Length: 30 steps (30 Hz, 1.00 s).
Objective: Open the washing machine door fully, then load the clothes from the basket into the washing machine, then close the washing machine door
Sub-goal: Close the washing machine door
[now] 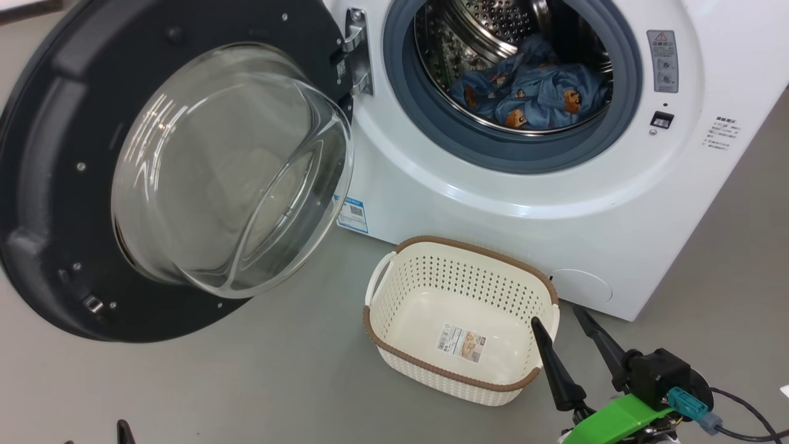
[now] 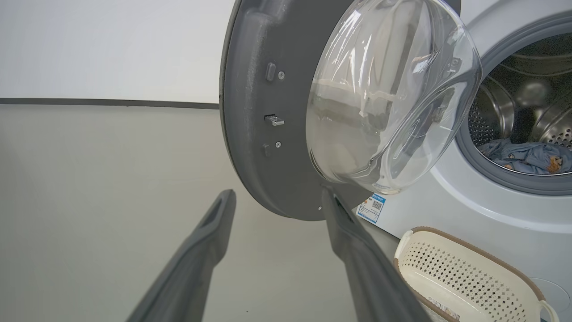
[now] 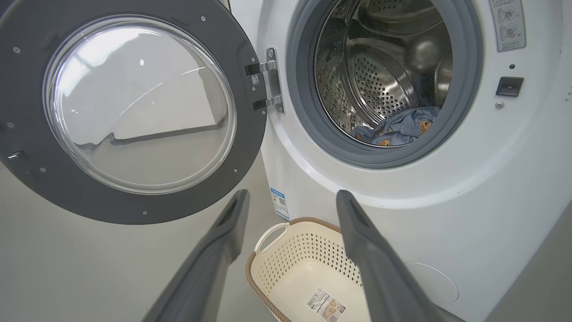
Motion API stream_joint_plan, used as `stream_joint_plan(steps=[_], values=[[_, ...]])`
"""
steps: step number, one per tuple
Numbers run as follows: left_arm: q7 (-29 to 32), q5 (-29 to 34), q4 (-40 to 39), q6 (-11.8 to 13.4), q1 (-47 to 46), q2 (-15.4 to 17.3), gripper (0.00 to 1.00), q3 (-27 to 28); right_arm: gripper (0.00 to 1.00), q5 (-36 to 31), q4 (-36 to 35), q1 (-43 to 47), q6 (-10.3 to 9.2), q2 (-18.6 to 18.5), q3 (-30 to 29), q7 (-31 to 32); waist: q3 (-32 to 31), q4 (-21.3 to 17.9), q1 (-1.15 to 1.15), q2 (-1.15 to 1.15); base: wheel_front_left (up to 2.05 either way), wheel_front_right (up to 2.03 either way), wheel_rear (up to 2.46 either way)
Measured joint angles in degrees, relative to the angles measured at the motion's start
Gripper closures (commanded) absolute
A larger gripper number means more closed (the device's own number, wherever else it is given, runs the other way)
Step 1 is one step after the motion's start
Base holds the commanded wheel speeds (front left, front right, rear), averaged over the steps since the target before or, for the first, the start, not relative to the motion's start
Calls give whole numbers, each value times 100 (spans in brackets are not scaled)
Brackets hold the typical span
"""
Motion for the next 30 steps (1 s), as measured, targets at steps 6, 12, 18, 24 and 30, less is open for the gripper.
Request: stream_joint_plan(steps=[6, 12, 18, 24, 30], values=[[0, -124, -70, 80, 25, 0, 0, -14, 0, 0, 60, -107, 0, -56, 90, 0, 106, 52, 0, 0, 0, 0, 0], [0, -169, -103, 121, 60, -1, 73, -31, 0, 19, 93, -109, 0, -114, 101, 0, 141, 57, 0, 0, 0, 0, 0], [0, -334, -87, 7, 56, -2, 100, 8, 0, 19, 92, -110, 0, -121, 89, 0, 172, 49, 0, 0, 0, 0, 0], [0, -341, -87, -358, -93, -3, 100, 424, 0, 19, 56, -108, 0, -133, 34, 3, 223, 44, 0, 0, 0, 0, 0], [0, -391, 73, -766, -500, -41, 100, 960, 0, 21, 0, -105, 0, -134, -51, 33, 272, 33, 0, 0, 0, 0, 0]])
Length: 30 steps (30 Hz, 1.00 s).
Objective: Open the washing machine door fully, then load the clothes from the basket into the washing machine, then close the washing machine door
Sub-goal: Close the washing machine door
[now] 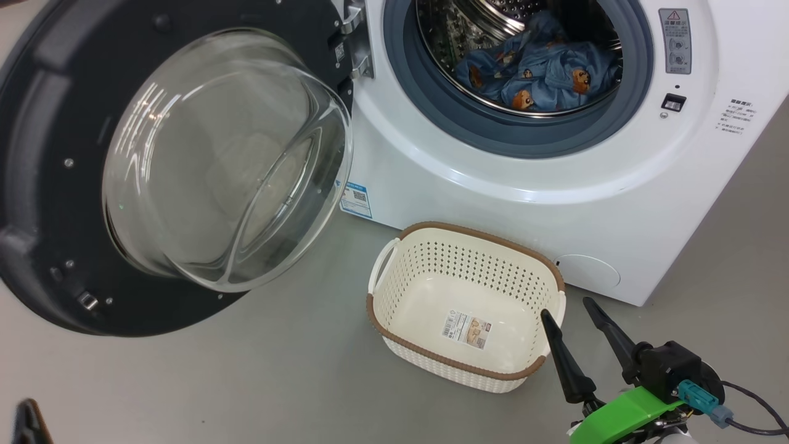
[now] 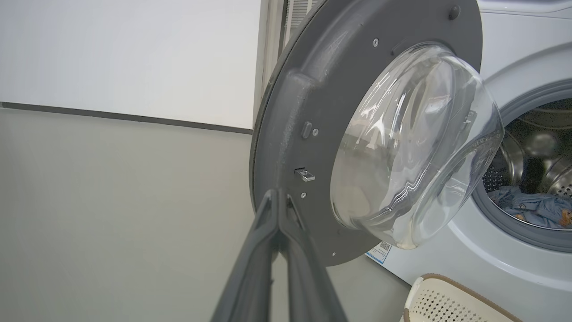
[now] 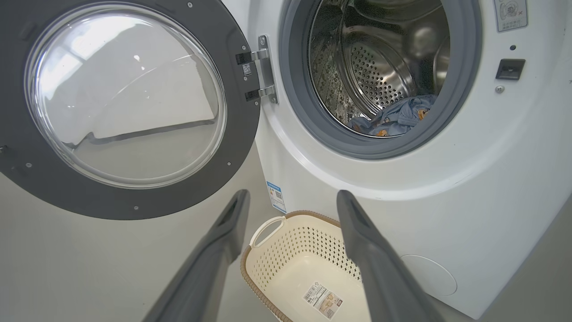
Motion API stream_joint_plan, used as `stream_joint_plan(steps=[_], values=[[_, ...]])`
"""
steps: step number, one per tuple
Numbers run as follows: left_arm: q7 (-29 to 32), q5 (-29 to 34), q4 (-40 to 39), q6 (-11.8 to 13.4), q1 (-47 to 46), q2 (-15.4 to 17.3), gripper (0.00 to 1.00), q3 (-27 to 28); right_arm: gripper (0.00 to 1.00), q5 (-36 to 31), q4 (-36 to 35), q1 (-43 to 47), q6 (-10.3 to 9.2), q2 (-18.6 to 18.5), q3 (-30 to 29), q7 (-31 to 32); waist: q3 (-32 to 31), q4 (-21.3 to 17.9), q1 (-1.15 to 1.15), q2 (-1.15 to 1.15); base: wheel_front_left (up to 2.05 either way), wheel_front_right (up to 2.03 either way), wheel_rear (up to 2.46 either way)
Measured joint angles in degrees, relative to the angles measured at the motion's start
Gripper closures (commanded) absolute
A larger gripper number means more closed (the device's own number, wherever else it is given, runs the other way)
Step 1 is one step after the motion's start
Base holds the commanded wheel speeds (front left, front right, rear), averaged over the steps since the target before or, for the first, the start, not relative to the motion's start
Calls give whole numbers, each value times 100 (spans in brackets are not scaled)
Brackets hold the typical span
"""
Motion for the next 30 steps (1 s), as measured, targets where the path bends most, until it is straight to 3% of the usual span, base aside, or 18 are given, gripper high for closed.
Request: stream_joint_plan(steps=[5, 13, 19, 23, 30], values=[[0, -176, 245, -394, -475, 25, 100, 387, 0, 14, -57, 4, 0, 0, -33, 10, 31, -15, 0, 0, 0, 0, 0], [1, -365, 687, -632, -1316, 541, 100, 687, 0, 14, -168, 18, 0, 2, -90, 109, 81, -37, 0, 0, 0, 0, 0], [178, -1134, 1254, -690, -2036, 813, 100, 883, 0, 14, -255, 21, 0, 4, -158, 156, 119, -75, 0, 0, 0, 0, 0], [458, -2025, 1716, -734, -2591, 922, 100, 1116, 0, 23, -294, 20, 0, 3, -158, 185, 164, -133, 0, 0, 0, 0, 0], [1165, -3062, 2434, -772, -3200, 1481, 100, 1238, 0, 37, -365, 18, 0, -22, -152, 242, 259, -246, 0, 0, 0, 0, 0]])
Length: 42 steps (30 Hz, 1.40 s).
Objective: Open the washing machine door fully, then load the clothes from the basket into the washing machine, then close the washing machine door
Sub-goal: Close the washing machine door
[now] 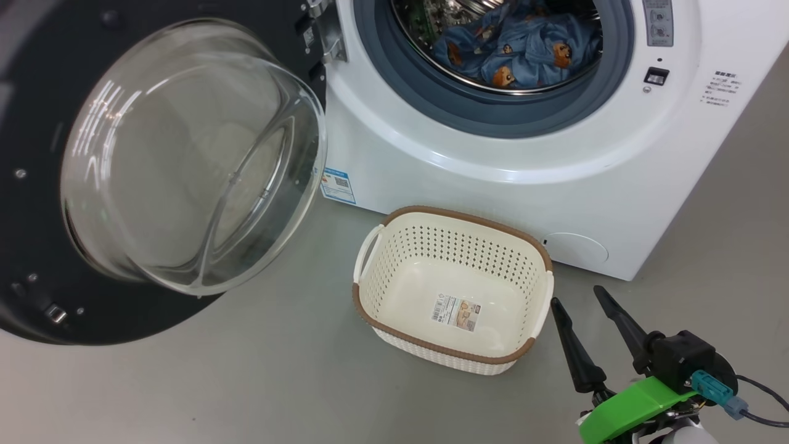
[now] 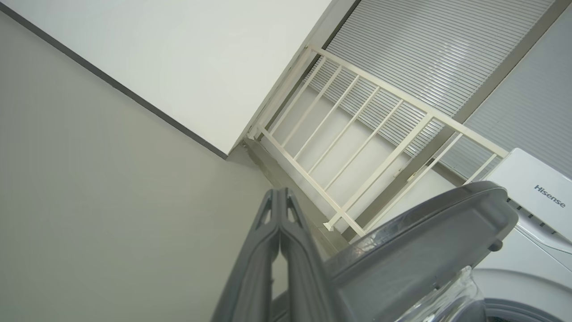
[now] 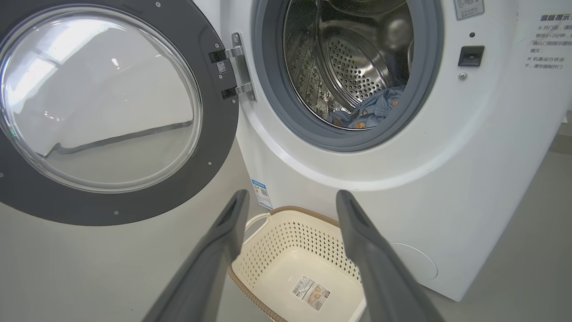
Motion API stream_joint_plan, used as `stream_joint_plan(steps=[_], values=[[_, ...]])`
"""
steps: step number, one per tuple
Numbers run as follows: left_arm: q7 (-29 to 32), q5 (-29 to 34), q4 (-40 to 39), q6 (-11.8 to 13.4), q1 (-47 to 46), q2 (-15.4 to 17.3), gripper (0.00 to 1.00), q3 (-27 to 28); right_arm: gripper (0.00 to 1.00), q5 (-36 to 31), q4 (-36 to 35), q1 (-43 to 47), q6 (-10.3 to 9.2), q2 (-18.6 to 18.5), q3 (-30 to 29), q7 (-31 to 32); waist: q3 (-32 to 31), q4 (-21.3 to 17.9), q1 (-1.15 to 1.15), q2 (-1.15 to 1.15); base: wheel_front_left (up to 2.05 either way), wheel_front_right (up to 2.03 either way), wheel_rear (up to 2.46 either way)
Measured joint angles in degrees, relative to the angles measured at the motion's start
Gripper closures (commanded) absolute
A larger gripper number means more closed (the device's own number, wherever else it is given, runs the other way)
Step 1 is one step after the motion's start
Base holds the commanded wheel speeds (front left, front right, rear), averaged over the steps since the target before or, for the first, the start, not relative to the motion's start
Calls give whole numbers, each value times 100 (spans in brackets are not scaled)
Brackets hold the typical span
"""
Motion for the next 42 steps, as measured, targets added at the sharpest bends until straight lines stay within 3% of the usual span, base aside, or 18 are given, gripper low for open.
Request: stream_joint_plan(steps=[8, 16, 21, 33, 42], values=[[726, -1045, 628, 0, -449, 371, 100, 89, 0, 0, -52, -3, 0, -78, 13, 66, 97, -143, 0, 0, 0, 0, 0], [1418, -1994, 1519, 0, -788, 461, 100, 376, 0, 1, -126, -23, 0, -131, 49, 143, 216, -338, 0, 0, 0, 0, 0], [1816, -2506, 1675, -1, -961, 468, 100, 461, 0, 66, -162, -100, 0, -143, 42, 172, 283, -502, 0, 0, 0, 0, 0], [3231, -3456, 1031, 0, -571, 400, 100, 523, 0, 104, -136, -100, 0, -133, -23, 172, 261, -590, 0, 0, 0, 0, 0], [4310, -4064, 253, -1, 25, 16, 100, 383, 0, 209, -53, -99, 0, -85, -20, 171, 186, -554, 0, 0, 0, 0, 0]])
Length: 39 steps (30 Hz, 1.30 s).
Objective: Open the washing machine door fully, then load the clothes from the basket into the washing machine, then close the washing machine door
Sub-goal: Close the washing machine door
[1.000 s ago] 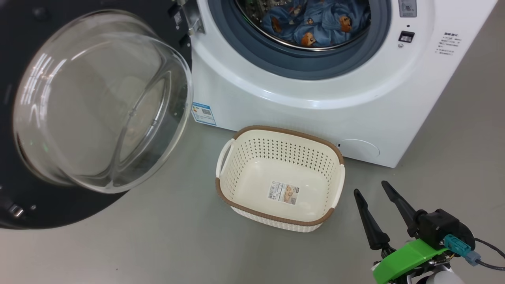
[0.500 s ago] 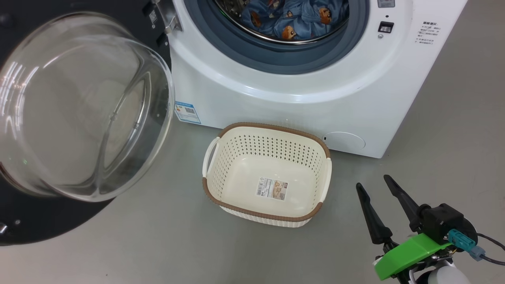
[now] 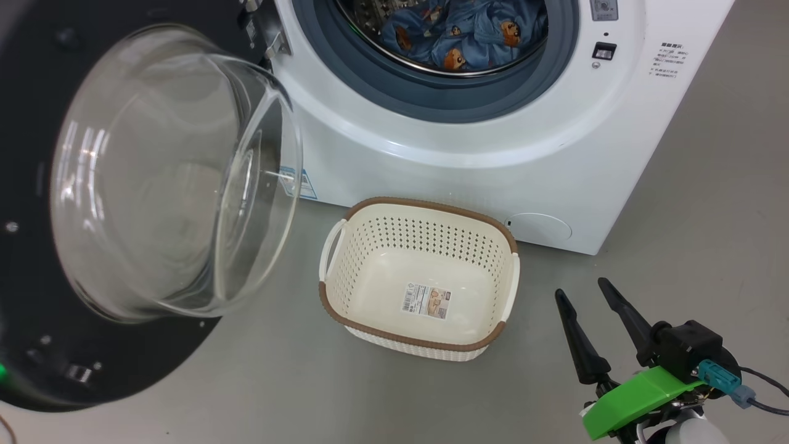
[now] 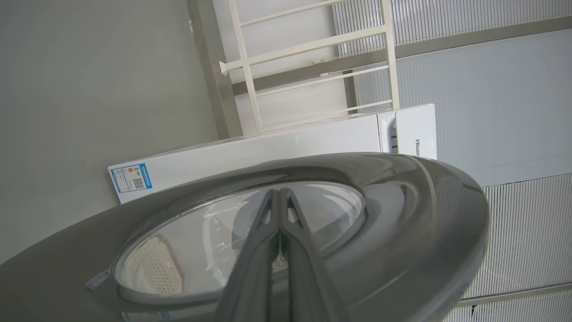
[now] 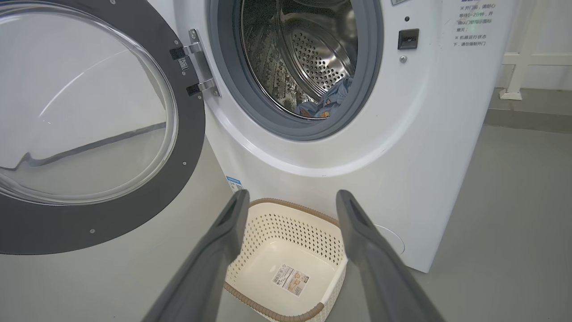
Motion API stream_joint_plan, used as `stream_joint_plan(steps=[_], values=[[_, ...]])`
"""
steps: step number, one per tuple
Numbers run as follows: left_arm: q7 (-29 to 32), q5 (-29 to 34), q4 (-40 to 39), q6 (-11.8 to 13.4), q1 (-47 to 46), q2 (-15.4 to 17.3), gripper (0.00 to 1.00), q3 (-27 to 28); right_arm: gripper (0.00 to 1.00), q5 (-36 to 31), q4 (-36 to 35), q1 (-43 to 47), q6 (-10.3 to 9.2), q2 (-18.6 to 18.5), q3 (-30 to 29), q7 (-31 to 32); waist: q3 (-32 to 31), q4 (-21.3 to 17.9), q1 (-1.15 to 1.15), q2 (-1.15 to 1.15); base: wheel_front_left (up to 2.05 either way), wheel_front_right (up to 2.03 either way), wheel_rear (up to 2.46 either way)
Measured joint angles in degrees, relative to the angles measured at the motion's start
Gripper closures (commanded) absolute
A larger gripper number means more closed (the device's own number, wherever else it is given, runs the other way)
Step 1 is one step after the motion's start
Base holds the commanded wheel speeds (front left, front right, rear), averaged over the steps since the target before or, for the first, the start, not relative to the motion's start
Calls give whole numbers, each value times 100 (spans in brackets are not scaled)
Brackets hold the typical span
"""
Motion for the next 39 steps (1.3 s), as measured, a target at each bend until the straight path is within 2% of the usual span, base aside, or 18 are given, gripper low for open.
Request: stream_joint_plan(steps=[12, 22, 30, 39], values=[[840, -380, -1230, 49, 765, -659, 100, -458, 0, 67, 133, 1, 0, 47, 75, -8, -68, -147, 0, 0, 0, 0, 0], [1203, -564, -2427, 200, 1255, -1179, 100, -989, 0, 97, 241, -15, 0, 130, 99, -119, -80, -493, 0, 0, 0, 0, 0], [1069, -558, -3207, 254, 1597, -1433, 100, -1577, 0, 100, 318, -24, 0, 166, 91, -189, -53, -823, 0, 0, 0, 0, 0], [321, -458, -3210, 132, 1634, -1479, 100, -2087, 0, 123, 402, -73, 0, 209, 103, -264, -38, -1270, 0, 0, 0, 0, 0]])
